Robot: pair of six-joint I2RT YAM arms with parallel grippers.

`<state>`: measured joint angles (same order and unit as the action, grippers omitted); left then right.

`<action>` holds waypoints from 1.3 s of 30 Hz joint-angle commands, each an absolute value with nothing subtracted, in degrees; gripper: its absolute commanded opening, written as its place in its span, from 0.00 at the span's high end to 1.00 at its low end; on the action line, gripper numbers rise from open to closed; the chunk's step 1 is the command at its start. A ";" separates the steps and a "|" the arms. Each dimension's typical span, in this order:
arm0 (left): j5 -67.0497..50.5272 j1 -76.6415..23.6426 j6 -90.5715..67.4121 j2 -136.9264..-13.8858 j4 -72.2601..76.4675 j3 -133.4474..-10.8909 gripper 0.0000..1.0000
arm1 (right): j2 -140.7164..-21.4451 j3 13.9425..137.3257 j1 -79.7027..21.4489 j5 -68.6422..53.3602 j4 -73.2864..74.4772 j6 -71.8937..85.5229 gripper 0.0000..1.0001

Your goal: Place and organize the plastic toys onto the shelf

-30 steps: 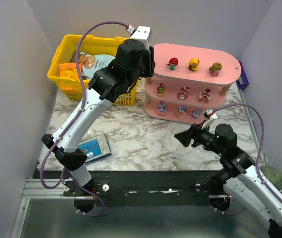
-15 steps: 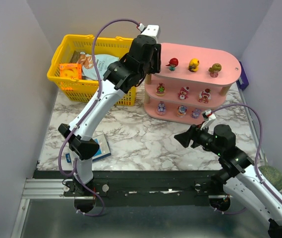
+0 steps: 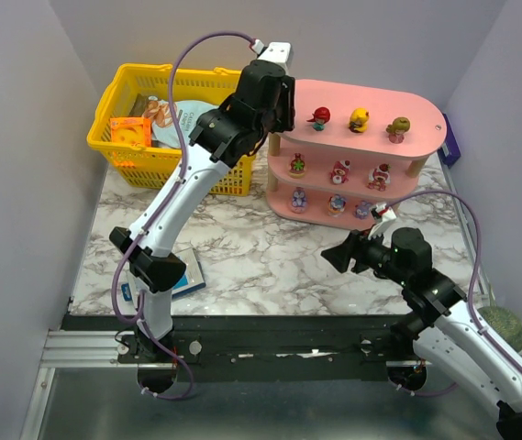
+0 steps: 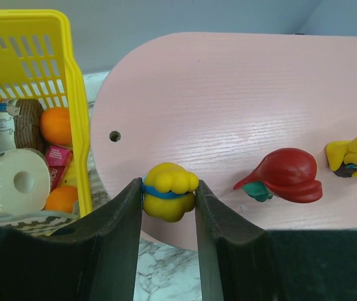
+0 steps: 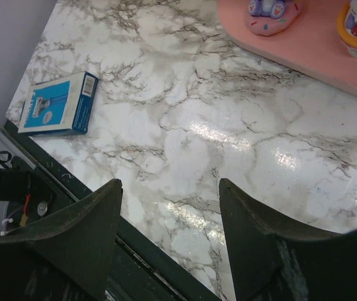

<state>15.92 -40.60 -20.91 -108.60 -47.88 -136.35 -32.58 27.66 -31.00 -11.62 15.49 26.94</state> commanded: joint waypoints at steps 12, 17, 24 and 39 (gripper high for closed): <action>14.06 -39.73 -19.34 -112.32 -48.08 -139.83 0.70 | -32.43 26.89 -30.67 -11.16 14.24 25.66 0.29; 13.98 -39.73 -18.55 -112.94 -47.72 -140.10 0.62 | -32.61 26.98 -30.67 -10.99 14.24 25.66 0.29; 13.89 -39.73 -18.37 -112.77 -47.29 -140.18 0.55 | -33.22 26.98 -30.67 -11.07 14.24 25.49 0.29; 13.71 -39.81 -17.23 -112.59 -46.50 -141.59 0.38 | -33.31 27.16 -30.67 -11.34 13.80 26.02 0.28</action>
